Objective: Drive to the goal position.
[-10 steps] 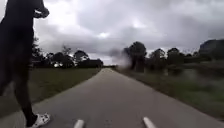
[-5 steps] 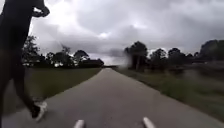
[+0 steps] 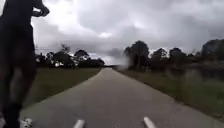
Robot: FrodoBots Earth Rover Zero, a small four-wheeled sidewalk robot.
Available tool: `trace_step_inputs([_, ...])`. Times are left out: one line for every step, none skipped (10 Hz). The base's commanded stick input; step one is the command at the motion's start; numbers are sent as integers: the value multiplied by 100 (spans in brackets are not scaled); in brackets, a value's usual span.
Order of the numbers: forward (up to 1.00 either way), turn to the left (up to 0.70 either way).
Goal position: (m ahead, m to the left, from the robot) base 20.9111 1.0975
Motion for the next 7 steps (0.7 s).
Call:
trace_step_inputs([70,0])
trace_step_inputs([70,0])
trace_step_inputs([70,0])
trace_step_inputs([70,0])
trace_step_inputs([70,0])
trace_step_inputs([70,0])
trace_step_inputs([70,0])
